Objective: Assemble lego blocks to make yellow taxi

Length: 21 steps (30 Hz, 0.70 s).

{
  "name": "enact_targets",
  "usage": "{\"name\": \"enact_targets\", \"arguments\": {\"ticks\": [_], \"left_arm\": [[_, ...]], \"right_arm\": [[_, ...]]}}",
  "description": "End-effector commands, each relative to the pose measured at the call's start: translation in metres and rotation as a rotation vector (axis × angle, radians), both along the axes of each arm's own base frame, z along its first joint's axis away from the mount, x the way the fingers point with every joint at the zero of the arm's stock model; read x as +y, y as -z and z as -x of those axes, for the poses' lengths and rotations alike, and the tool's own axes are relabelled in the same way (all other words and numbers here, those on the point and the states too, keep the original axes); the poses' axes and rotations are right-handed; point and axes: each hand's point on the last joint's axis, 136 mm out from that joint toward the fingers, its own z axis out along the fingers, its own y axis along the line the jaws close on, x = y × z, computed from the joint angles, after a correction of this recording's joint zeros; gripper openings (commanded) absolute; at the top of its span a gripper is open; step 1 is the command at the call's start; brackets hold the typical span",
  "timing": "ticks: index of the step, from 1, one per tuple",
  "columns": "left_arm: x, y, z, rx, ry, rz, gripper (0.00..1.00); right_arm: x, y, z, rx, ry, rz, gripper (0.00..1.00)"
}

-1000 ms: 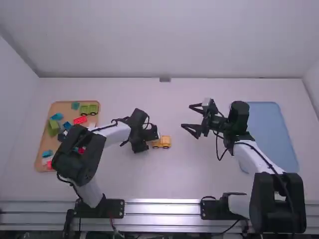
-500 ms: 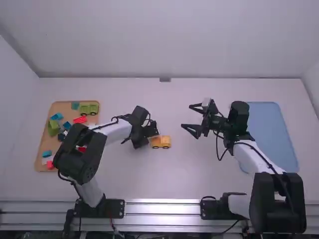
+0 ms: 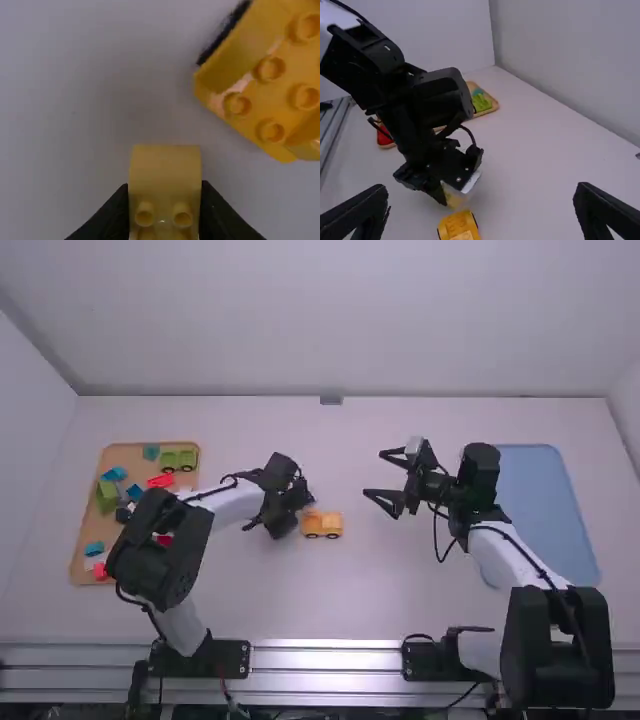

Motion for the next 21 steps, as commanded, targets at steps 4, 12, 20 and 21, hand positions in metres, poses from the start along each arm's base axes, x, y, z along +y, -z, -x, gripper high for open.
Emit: {"name": "enact_targets", "arguments": {"ticks": [4, 12, 20, 21], "left_arm": [[0.0178, 0.0049, 0.0038, 0.034, -0.419, -0.021, 0.27], [0.0178, 0.0042, -0.0001, 0.040, -0.884, 0.075, 0.08], [0.0194, 0.0052, 0.0053, 0.083, -1.441, 0.174, 0.02], [0.0200, 0.0055, 0.0069, 0.092, -1.577, 0.195, 0.02]], "right_arm": [[0.0008, -0.0078, -0.0038, -0.017, -0.007, -0.004, 0.99], [0.0009, -0.0078, -0.0037, -0.017, -0.008, -0.004, 0.99], [0.0009, -0.0078, -0.0038, -0.018, -0.007, -0.004, 0.99], [0.0008, -0.0078, -0.0039, -0.018, -0.007, -0.004, 0.99]]}}
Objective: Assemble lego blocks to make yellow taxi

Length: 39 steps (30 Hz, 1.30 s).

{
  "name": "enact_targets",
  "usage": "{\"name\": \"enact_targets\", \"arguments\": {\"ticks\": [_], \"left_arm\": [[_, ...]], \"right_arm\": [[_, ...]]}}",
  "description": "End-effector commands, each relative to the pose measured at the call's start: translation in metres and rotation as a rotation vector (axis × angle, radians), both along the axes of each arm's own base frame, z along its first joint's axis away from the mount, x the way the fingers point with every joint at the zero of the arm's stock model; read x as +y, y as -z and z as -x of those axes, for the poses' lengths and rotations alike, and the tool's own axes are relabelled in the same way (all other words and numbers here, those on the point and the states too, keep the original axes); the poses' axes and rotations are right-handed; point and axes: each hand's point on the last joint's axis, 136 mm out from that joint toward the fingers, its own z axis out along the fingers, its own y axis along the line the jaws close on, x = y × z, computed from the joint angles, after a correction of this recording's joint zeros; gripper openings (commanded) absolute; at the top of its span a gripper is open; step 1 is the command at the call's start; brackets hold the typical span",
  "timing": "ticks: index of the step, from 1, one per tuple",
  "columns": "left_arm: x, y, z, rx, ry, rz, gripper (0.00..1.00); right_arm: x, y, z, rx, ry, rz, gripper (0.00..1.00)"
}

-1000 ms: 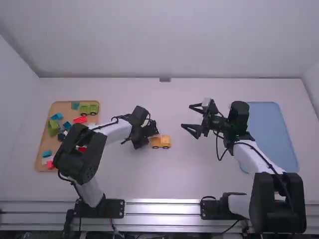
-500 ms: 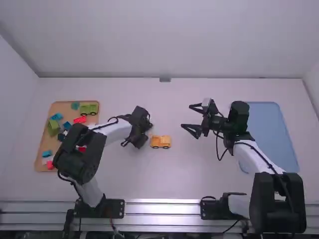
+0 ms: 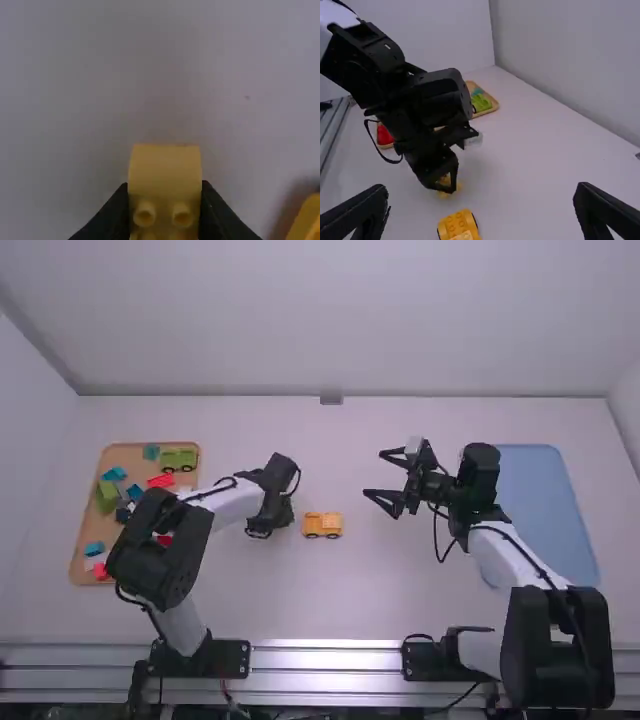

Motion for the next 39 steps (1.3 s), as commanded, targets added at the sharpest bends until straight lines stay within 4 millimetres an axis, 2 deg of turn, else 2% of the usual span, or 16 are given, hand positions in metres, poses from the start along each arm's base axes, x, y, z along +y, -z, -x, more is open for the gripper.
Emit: {"name": "enact_targets", "arguments": {"ticks": [1, 2, 3, 6, 8, 15, 16, 17, 19, 20, 21, 26, 30, 34, 37, 39], "left_arm": [[0.001, 0.006, 0.009, 0.035, -0.408, 0.075, 0.02], [0.001, 0.006, 0.009, 0.036, -0.537, 0.097, 0.02], [0.001, 0.006, 0.009, 0.036, -0.537, 0.097, 0.02], [0.000, 0.006, 0.010, 0.037, -0.863, 0.161, 0.13], [0.000, 0.006, 0.010, 0.036, -0.995, 0.185, 0.15], [-0.006, 0.006, 0.011, 0.071, -1.276, 0.266, 0.15], [-0.007, 0.006, 0.010, 0.069, -1.273, 0.275, 0.21], [-0.008, 0.006, 0.009, 0.062, -1.270, 0.277, 0.36], [-0.007, 0.006, 0.007, 0.056, -1.271, 0.278, 0.84], [-0.006, 0.006, 0.007, 0.055, -1.274, 0.279, 0.96], [-0.005, 0.005, 0.005, 0.052, -1.278, 0.283, 0.99], [0.000, -0.001, 0.000, 0.003, -1.281, 0.282, 0.99], [0.007, -0.029, -0.007, -0.054, -1.236, 0.272, 0.99], [0.014, -0.073, -0.012, -0.126, -1.122, 0.241, 0.99], [0.034, -0.125, -0.016, -0.249, -0.961, 0.155, 0.99], [0.046, -0.148, -0.016, -0.304, -0.892, 0.102, 0.99]], "right_arm": [[0.001, -0.008, -0.004, -0.020, -0.007, -0.003, 0.99], [0.001, -0.008, -0.004, -0.020, -0.007, -0.004, 0.99], [0.001, -0.008, -0.004, -0.020, -0.007, -0.004, 0.99], [0.001, -0.008, -0.004, -0.019, -0.007, -0.004, 0.99], [0.001, -0.008, -0.004, -0.019, -0.007, -0.004, 0.99], [0.001, -0.008, -0.004, -0.018, -0.008, -0.004, 0.99], [0.001, -0.008, -0.004, -0.019, -0.008, -0.004, 0.99], [0.001, -0.008, -0.004, -0.019, -0.007, -0.004, 0.99], [0.001, -0.008, -0.004, -0.019, -0.008, -0.004, 0.99], [0.001, -0.008, -0.004, -0.019, -0.007, -0.004, 0.99], [0.001, -0.008, -0.004, -0.019, -0.008, -0.004, 0.99], [0.001, -0.008, -0.004, -0.019, -0.008, -0.004, 0.99], [0.001, -0.008, -0.004, -0.019, -0.008, -0.004, 0.99], [0.001, -0.008, -0.004, -0.020, -0.007, -0.004, 0.99], [0.001, -0.008, -0.004, -0.027, -0.007, -0.002, 0.99], [0.000, -0.008, -0.005, -0.026, -0.001, 0.000, 0.99]]}}
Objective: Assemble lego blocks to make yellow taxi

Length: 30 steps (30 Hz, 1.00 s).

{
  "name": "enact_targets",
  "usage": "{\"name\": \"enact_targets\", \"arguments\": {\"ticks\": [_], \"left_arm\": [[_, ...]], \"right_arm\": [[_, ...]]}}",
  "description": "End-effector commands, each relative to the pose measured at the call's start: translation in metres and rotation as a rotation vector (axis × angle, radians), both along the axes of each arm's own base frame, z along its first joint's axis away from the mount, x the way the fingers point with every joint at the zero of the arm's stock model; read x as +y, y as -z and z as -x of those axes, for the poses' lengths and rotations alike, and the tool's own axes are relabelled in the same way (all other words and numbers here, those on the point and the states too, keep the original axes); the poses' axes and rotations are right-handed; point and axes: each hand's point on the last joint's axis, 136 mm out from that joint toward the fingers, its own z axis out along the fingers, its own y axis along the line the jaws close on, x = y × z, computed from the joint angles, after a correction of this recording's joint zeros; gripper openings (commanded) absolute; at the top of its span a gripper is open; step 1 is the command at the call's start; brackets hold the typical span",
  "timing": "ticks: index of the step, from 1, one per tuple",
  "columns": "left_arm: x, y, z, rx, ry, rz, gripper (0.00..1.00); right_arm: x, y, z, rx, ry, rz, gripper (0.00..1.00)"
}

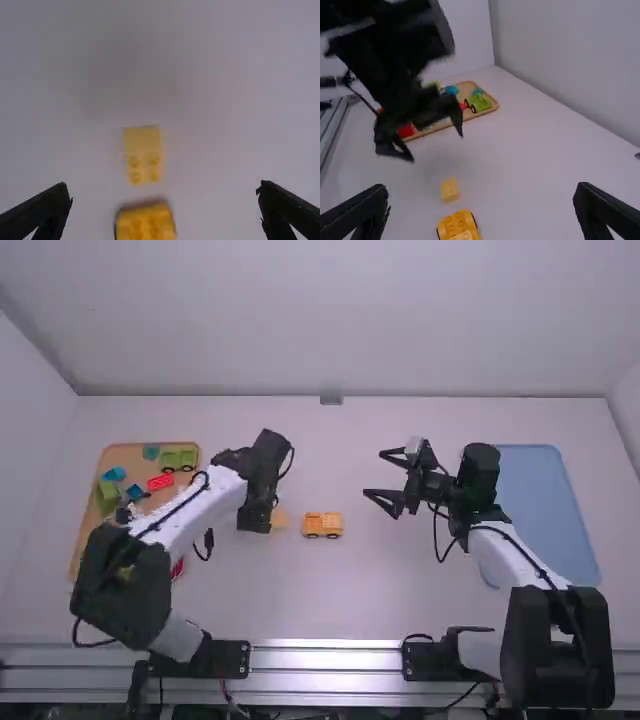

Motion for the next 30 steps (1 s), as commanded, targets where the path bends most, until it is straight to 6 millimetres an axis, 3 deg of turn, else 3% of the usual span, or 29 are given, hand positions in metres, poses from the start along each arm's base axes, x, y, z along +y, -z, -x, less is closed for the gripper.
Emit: {"name": "enact_targets", "arguments": {"ticks": [1, 4, 7, 10, 15, 18, 20, 24, 27, 28, 30], "left_arm": [[0.030, -0.053, -0.011, -0.106, 0.152, -0.203, 0.99], [0.045, -0.093, -0.005, -0.131, 0.334, -0.371, 0.99], [0.064, -0.110, 0.002, -0.099, 0.479, -0.537, 0.99], [0.077, -0.120, 0.004, -0.053, 0.576, -0.679, 0.99], [0.111, -0.129, 0.029, 0.304, 0.942, -1.003, 0.99], [0.112, -0.129, 0.027, 0.306, 0.949, -1.024, 0.99], [0.106, -0.126, 0.018, 0.318, 1.064, -1.051, 0.99], [0.065, -0.093, -0.005, 0.287, 1.640, -1.053, 0.99], [0.008, -0.056, -0.012, 0.027, 2.203, -1.026, 0.99], [0.006, -0.055, -0.011, 0.011, 2.227, -1.024, 0.99], [-0.021, -0.037, -0.001, -0.206, 2.520, -1.017, 0.99]], "right_arm": [[0.000, -0.007, -0.006, -0.023, 0.005, 0.001, 0.99], [-0.002, -0.006, -0.009, -0.022, 0.026, 0.009, 0.99], [-0.002, -0.006, -0.009, -0.022, 0.025, 0.009, 0.99], [-0.001, -0.006, -0.009, -0.023, 0.024, 0.009, 0.99], [-0.002, -0.006, -0.009, -0.055, 0.021, 0.020, 0.99], [-0.002, -0.007, -0.009, -0.057, 0.021, 0.020, 0.99], [-0.002, -0.007, -0.009, -0.062, 0.020, 0.022, 0.99], [-0.002, -0.007, -0.009, -0.073, 0.017, 0.026, 0.99], [-0.001, -0.007, -0.009, -0.073, 0.014, 0.025, 0.99], [-0.001, -0.007, -0.008, -0.073, 0.013, 0.025, 0.99], [-0.001, -0.007, -0.008, -0.073, 0.013, 0.025, 0.99]]}}
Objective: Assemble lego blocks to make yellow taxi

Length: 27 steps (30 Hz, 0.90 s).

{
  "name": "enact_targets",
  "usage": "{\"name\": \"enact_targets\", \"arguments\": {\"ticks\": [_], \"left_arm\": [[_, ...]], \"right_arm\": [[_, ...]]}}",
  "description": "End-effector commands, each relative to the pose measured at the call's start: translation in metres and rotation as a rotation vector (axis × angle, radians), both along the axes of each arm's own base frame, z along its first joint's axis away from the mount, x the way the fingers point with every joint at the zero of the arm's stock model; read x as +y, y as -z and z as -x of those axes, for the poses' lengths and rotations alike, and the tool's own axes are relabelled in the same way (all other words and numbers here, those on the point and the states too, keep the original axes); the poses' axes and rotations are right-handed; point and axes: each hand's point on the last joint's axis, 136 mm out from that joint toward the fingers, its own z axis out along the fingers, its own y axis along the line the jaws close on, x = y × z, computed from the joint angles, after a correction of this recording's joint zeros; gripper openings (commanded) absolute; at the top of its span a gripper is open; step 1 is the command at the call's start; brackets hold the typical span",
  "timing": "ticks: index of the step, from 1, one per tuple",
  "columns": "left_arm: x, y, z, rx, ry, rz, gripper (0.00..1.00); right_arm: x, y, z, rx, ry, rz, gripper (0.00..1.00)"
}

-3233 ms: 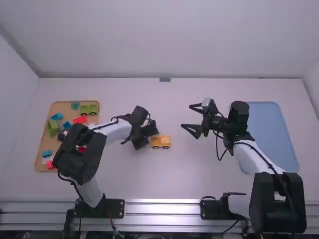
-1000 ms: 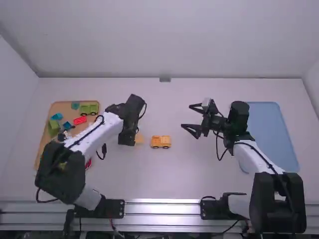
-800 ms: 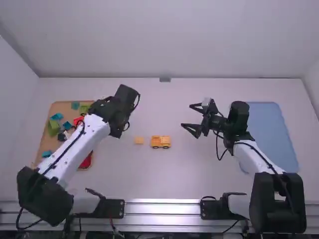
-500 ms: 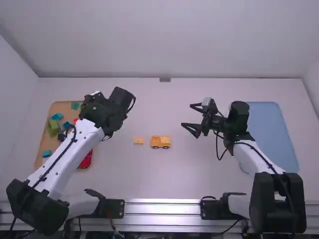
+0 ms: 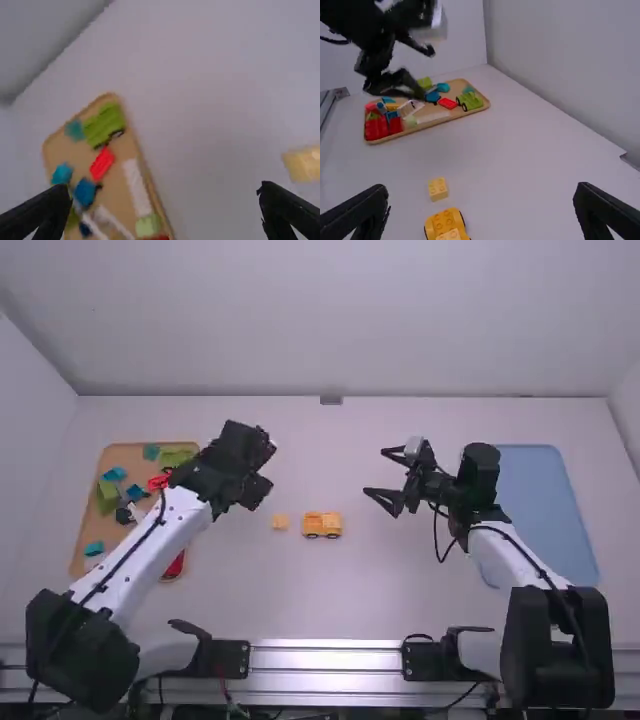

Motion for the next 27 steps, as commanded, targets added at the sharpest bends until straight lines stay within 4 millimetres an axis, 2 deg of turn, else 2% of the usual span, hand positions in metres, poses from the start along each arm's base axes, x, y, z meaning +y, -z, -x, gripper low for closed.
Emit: {"name": "enact_targets", "arguments": {"ticks": [1, 5, 9, 14, 17, 19, 26, 27], "left_arm": [[-0.054, 0.024, 0.026, 0.068, 0.660, 0.047, 0.99], [-0.077, 0.036, 0.048, 0.001, 0.948, 0.217, 0.99], [-0.073, 0.035, 0.055, -0.096, 0.973, 0.426, 0.99], [-0.052, 0.044, 0.048, -0.203, 0.912, 0.697, 0.99], [-0.048, 0.051, 0.044, -0.219, 0.899, 0.791, 0.99], [-0.049, 0.063, 0.034, -0.215, 0.887, 0.879, 0.99], [-0.048, 0.101, 0.013, -0.123, 0.828, 0.933, 0.99], [-0.046, 0.112, 0.008, -0.102, 0.817, 0.915, 0.99]], "right_arm": [[0.001, -0.008, -0.004, -0.026, -0.008, -0.002, 0.99], [0.001, -0.008, -0.003, -0.025, -0.013, -0.004, 0.99], [0.002, -0.009, -0.003, -0.022, -0.016, -0.006, 0.99], [0.011, -0.008, 0.001, -0.028, -0.035, 0.000, 0.99], [0.016, -0.008, 0.004, -0.056, -0.056, 0.009, 0.99], [0.021, -0.008, 0.007, -0.058, -0.074, 0.010, 0.99], [0.030, -0.008, 0.012, -0.054, -0.102, 0.008, 0.99], [0.032, -0.008, 0.014, -0.054, -0.108, 0.008, 0.99]]}}
